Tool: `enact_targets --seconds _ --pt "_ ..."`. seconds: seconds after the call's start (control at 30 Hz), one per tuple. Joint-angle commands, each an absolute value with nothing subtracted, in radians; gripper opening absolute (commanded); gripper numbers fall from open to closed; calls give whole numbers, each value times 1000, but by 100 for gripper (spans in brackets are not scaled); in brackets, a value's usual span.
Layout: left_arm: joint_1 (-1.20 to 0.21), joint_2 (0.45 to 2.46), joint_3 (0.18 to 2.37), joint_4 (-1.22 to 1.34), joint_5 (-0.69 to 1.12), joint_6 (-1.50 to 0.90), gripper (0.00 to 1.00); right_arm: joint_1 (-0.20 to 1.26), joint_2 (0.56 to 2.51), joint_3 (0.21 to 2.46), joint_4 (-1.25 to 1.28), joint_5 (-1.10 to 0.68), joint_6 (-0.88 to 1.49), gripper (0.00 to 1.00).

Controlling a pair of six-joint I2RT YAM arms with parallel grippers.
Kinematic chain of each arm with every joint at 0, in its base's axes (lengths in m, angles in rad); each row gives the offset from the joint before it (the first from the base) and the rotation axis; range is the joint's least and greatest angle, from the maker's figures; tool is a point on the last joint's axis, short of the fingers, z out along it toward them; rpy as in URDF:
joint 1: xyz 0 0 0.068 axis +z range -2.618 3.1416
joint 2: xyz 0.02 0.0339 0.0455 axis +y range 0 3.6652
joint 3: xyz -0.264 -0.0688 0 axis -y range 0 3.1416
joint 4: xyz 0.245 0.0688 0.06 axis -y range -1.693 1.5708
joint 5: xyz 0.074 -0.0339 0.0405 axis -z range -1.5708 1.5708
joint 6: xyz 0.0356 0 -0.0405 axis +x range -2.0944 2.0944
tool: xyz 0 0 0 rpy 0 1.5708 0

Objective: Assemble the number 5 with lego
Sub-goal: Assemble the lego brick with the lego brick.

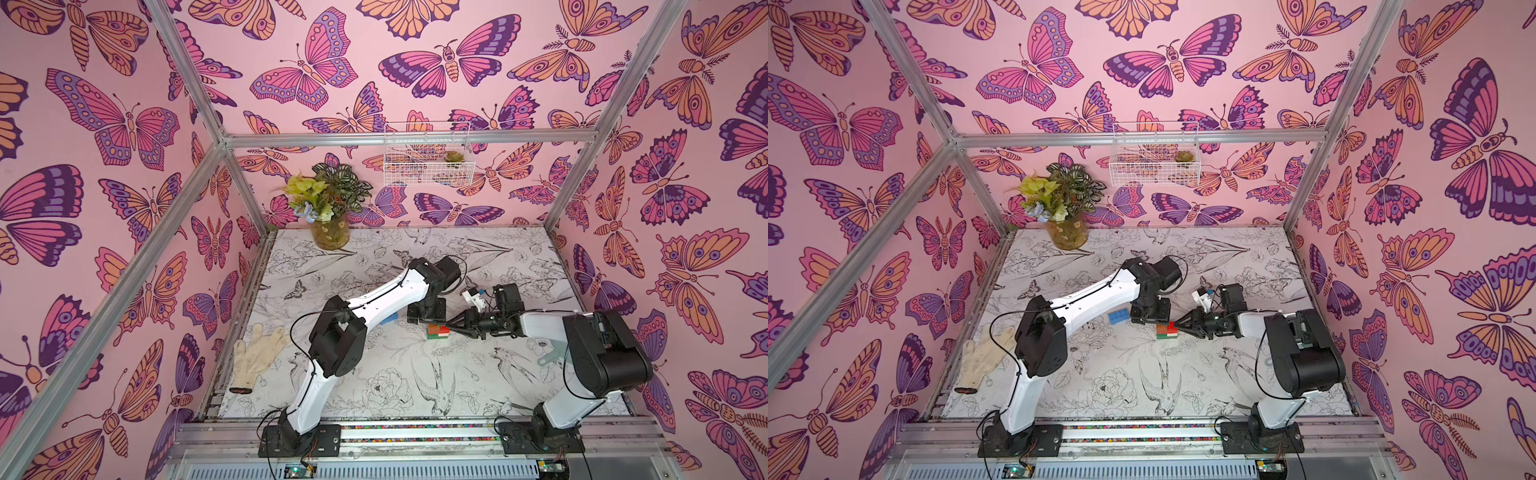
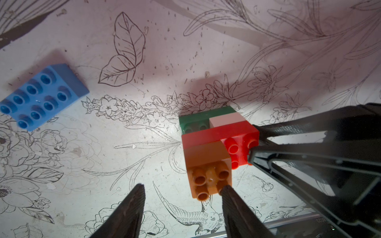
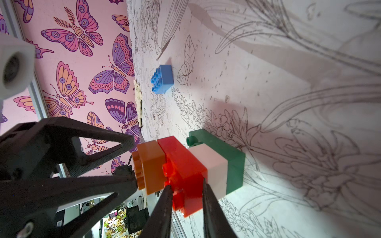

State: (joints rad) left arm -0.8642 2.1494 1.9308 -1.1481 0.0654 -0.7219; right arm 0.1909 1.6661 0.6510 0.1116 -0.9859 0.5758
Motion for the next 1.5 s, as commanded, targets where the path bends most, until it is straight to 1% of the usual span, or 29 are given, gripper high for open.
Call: enact_targets --seconds 0.0,0.2,0.27,0.33,0.43,0.8,1.1,1.47 --pt "-862 2191 1903 -1148 74 -722 62 207 1699 632 5 -899 556 26" --pt "-859 2166 1897 -1149 56 -719 63 208 1691 634 1 -900 559 26" --pt "-857 2149 1907 -1152 49 -717 64 208 1686 635 -1 -900 563 28" --pt "-853 2134 1918 -1155 49 -715 65 208 1676 639 -9 -899 563 31" --pt "-847 2114 1929 -1158 45 -710 65 207 1657 647 -26 -899 566 38" --pt "-799 2039 1958 -1194 12 -675 67 207 1604 680 -74 -896 575 48" --pt "-703 1987 1844 -1181 -1 -612 68 207 1580 711 -112 -894 585 54" --pt "-581 2030 1697 -980 48 -415 68 208 1481 742 -212 -864 563 57"
